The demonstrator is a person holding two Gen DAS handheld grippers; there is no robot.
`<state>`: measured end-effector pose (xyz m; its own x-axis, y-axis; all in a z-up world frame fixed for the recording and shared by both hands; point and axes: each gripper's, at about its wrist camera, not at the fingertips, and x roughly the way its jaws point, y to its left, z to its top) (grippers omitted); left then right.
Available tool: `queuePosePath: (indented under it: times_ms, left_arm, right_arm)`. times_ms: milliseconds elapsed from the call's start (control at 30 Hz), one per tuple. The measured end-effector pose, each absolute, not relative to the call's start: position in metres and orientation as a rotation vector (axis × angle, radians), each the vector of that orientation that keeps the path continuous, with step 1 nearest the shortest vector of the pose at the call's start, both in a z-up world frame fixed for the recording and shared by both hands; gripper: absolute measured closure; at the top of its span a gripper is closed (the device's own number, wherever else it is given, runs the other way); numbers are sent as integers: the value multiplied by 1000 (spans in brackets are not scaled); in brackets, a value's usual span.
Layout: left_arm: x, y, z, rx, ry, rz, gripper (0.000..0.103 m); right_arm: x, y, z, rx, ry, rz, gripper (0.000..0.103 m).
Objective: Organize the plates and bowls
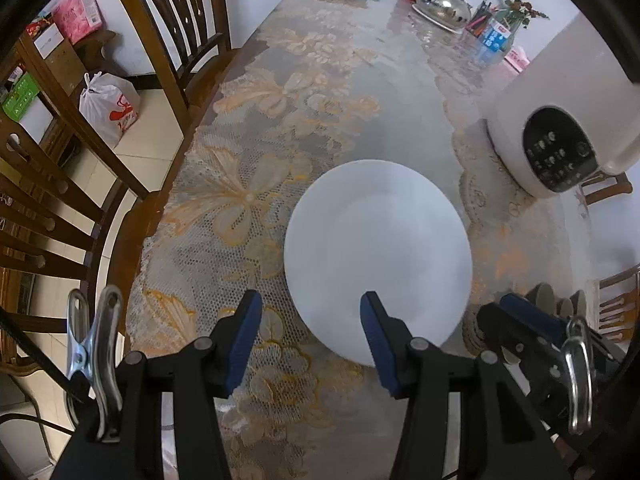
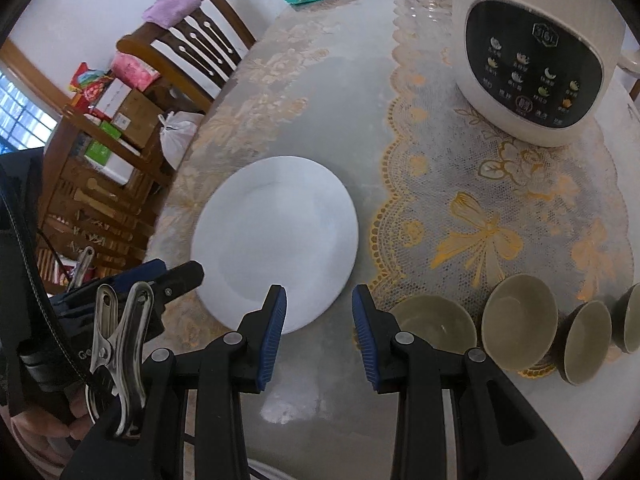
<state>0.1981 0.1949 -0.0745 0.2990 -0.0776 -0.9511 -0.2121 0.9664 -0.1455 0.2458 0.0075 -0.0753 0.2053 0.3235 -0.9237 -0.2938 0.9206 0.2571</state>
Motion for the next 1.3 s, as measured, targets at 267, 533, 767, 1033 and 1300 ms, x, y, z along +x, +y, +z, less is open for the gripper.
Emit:
queuePosePath:
  times_ms: [267,533,767,1033,1300]
  left_arm:
    - [204,197,-86,-254,1279,98,50]
    - [206,197,-97,-273,1292,73,50]
    - [211,196,-99,-257,1279,58,50]
    - [214,193,-99,-220,1257,44,49]
    - [222,188,-99,-203,1257,27,48]
  right_arm:
    - [261,16,-89,-18,1312,415,62]
    - [269,19,-101,-38,1334,402,60]
    - [271,23,-107,-42,1350,406,60]
    - [277,27,-113,-29,1344,423,60]
    - [278,30,-115,11,1307,465,59]
